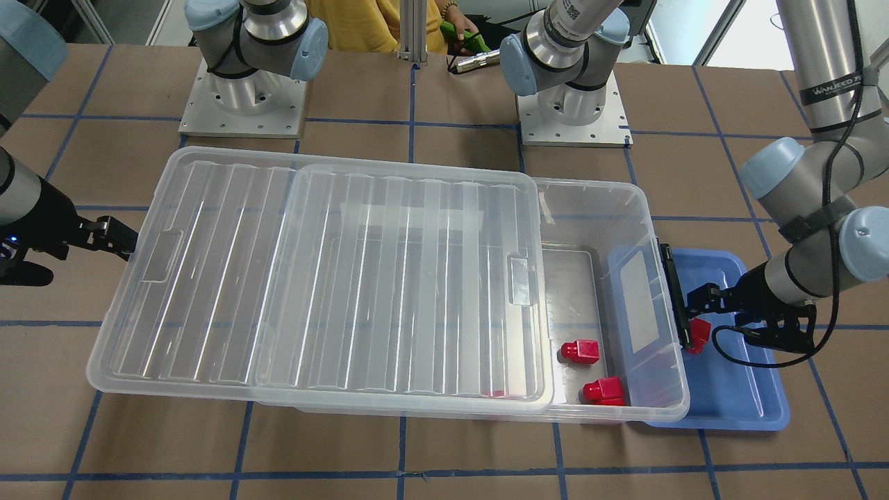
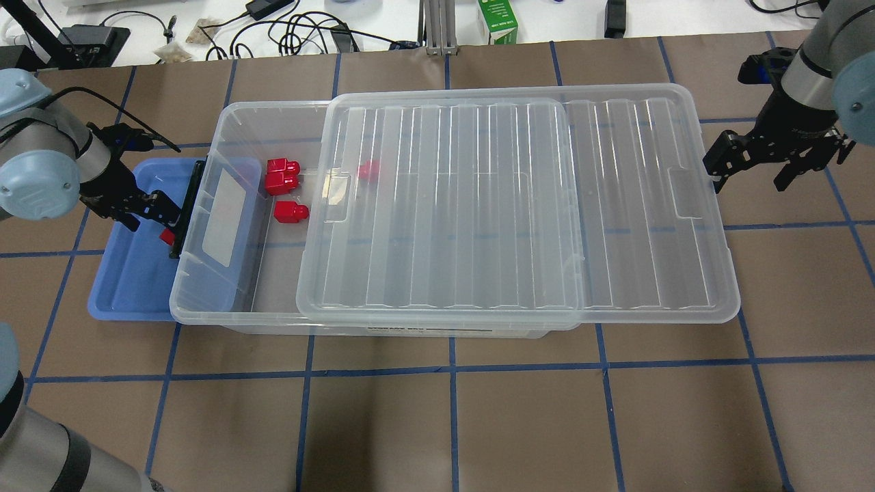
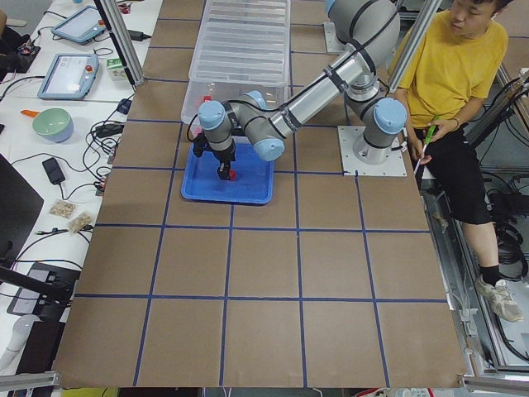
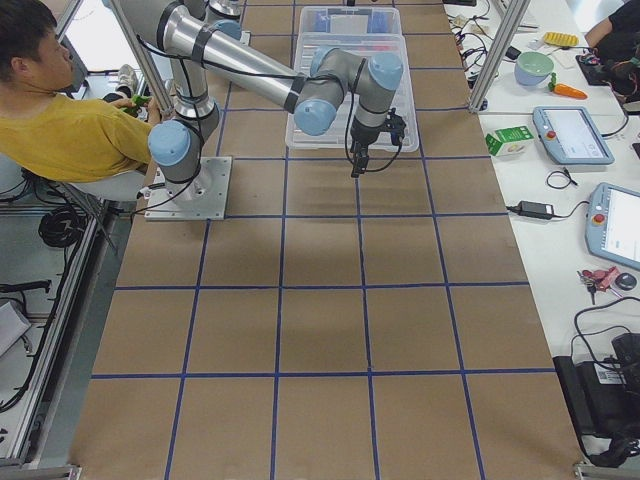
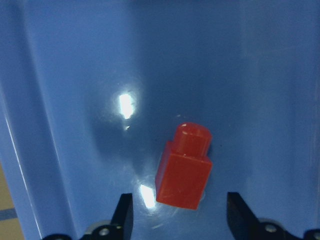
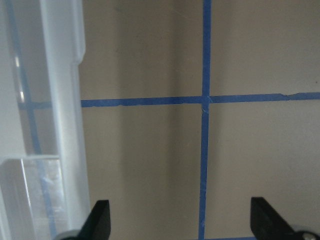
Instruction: Place red block in blue tray from box
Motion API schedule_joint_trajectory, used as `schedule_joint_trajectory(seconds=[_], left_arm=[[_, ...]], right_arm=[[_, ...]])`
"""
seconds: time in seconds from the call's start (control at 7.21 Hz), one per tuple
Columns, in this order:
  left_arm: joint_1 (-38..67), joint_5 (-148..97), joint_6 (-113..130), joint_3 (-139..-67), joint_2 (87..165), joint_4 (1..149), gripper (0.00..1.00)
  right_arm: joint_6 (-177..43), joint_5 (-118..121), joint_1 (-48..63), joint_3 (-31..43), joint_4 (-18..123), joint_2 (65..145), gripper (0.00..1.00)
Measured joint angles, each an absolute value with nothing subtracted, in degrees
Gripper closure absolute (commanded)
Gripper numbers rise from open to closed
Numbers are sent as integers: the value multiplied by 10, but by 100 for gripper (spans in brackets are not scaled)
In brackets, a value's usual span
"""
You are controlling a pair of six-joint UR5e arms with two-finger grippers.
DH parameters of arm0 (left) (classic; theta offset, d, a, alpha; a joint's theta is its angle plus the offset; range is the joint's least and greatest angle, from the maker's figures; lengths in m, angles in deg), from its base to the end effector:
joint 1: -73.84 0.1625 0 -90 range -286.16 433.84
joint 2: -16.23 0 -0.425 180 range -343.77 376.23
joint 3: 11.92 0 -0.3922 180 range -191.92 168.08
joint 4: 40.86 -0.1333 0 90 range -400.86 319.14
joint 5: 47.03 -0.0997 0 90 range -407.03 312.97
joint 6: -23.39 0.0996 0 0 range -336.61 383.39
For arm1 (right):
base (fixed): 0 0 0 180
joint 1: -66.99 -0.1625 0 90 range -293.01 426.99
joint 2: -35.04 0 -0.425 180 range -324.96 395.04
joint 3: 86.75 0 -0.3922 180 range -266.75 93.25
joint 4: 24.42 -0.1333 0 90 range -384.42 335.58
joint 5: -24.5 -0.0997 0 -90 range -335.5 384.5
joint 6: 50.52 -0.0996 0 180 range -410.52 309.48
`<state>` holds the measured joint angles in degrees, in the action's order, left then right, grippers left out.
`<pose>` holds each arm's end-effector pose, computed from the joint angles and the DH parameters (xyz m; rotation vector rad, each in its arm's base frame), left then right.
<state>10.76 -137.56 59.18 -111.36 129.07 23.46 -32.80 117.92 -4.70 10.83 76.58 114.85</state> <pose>0.1464 -0.5808 0.2343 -0.2394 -3.0762 -0.1594 -0.0475 -0.5488 0.3506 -0.0105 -3.1148 -0.2040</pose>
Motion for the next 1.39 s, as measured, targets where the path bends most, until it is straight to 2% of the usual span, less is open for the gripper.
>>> schedule_joint_trajectory(seconds=[0.55, 0.97, 1.39], left_arm=[[85, -1371, 579, -1029, 1196, 424, 0], [-42, -1387, 476, -1016, 1118, 459, 0], [-129, -1402, 358, -1021, 1075, 476, 0]], right_arm=[[-329, 1144, -77, 109, 766, 1149, 0], [-333, 1139, -119, 109, 767, 1149, 0], [-335, 1138, -149, 109, 767, 1149, 0]])
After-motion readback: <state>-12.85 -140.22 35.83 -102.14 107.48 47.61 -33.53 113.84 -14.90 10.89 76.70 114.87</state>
